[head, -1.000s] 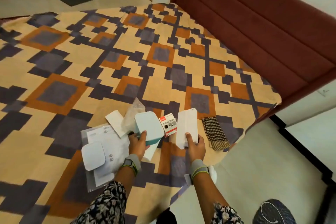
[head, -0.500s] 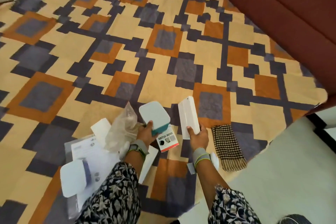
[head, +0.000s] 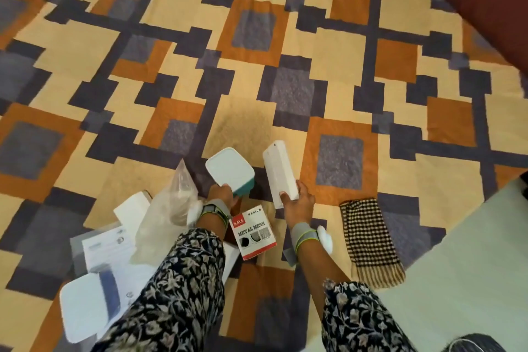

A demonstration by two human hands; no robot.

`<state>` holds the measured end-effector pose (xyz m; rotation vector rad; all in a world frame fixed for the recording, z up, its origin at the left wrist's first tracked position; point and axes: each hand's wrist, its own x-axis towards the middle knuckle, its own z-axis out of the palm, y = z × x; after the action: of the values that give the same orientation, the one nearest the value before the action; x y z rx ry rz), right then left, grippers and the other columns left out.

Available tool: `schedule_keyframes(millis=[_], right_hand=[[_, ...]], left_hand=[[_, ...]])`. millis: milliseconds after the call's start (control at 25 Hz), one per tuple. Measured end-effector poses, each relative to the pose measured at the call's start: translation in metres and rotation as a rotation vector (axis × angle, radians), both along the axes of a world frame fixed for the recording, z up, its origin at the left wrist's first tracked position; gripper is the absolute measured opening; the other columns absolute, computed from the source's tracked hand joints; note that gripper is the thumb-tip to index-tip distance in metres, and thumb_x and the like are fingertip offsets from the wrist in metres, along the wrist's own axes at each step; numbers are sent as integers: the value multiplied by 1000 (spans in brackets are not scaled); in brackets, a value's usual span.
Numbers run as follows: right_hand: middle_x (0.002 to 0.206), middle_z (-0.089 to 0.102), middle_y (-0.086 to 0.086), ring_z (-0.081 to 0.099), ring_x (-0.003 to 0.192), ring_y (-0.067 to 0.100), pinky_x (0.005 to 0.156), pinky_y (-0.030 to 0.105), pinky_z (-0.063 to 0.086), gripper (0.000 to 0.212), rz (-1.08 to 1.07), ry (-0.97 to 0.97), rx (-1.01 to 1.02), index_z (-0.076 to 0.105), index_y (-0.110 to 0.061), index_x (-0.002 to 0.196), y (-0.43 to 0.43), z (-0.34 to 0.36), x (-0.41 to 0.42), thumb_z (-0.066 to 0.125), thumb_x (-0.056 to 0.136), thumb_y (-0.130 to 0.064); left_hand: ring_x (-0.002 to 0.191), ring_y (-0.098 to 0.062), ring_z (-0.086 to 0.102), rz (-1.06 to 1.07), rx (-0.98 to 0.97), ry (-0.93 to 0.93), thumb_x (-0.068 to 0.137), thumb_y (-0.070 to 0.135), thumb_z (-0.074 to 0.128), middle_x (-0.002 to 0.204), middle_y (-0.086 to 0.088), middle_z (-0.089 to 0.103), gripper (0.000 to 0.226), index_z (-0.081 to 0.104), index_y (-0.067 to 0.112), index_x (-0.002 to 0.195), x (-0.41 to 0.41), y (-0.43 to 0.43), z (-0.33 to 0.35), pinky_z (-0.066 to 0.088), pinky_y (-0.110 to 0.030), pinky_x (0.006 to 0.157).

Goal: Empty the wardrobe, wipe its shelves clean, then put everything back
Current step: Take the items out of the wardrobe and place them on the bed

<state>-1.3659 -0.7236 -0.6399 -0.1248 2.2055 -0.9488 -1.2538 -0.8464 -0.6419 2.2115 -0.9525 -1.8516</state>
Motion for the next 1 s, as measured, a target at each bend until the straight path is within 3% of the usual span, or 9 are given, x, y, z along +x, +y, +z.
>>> schedule_keyframes(millis=[80, 160, 240, 320, 400, 440, 720, 920, 1000], right_hand=[[136, 29, 17, 42, 122, 33, 104, 27, 33, 54, 14, 10, 50, 42, -16, 140, -4, -16, -2, 62, 90, -16], [138, 26, 17, 41, 123, 33, 104, 25, 32, 52, 13, 4, 97, 42, -15, 140, -4, -23, -8, 59, 91, -16], [140, 29, 19, 41, 124, 36, 105, 30, 34, 51, 28, -17, 150, 40, -14, 142, -1, -34, -9, 56, 93, -15], [137, 38, 22, 45, 121, 39, 101, 38, 40, 51, 54, -48, 200, 38, -14, 143, 4, -38, -4, 50, 94, -9], [135, 42, 21, 48, 117, 41, 98, 42, 44, 49, 55, -68, 218, 40, -13, 140, 9, -36, -1, 46, 93, -5], [135, 39, 20, 49, 116, 41, 97, 41, 44, 46, 42, -70, 224, 43, -12, 138, 9, -33, 0, 47, 92, -7], [119, 47, 12, 55, 107, 32, 96, 41, 48, 20, 157, -92, 78, 62, -16, 110, 13, 17, 45, 53, 92, -17], [97, 63, 10, 61, 91, 28, 82, 39, 51, 4, 272, -120, -84, 60, -20, 90, 25, 54, 97, 56, 91, -21], [81, 61, 8, 58, 73, 24, 66, 32, 47, 17, 353, -193, -137, 58, -15, 81, 30, 86, 136, 52, 94, -25]], left_hand=[[116, -34, 55, -88, -24, -41, 97, 4, 41, 135, -24, 51, 38, 44, -7, 134, 1, -5, -18, 44, -24, 75], [88, -21, 61, -221, -50, -3, 95, 1, 43, 133, -26, 51, 39, 44, -9, 133, 0, -7, -29, 48, -18, 72], [67, -7, 49, -245, -33, 56, 94, -2, 43, 125, -23, 55, 39, 43, -12, 132, 3, -3, -40, 45, -12, 60], [68, -8, 48, -151, 27, 109, 92, -4, 45, 106, -13, 56, 31, 52, -8, 122, 14, 4, -40, 44, -19, 63], [69, -10, 49, -113, 43, 148, 92, -4, 45, 88, -5, 54, 18, 57, 9, 92, 20, 9, -30, 44, -22, 65], [68, -9, 48, -107, 40, 144, 93, -3, 44, 81, 0, 51, 26, 51, 17, 80, 20, 10, -24, 43, -21, 64], [61, -20, 45, 97, 23, 212, 96, 7, 40, 71, -9, 48, 29, 46, 13, 68, 61, 53, 20, 34, -27, 58], [72, -22, 56, 115, -91, 226, 96, 11, 45, 92, -11, 61, 18, 59, 2, 105, 104, 82, 70, 46, -32, 70], [76, -22, 58, 130, -163, 225, 98, 11, 43, 98, -10, 60, 19, 56, 4, 109, 144, 98, 100, 47, -27, 66]])
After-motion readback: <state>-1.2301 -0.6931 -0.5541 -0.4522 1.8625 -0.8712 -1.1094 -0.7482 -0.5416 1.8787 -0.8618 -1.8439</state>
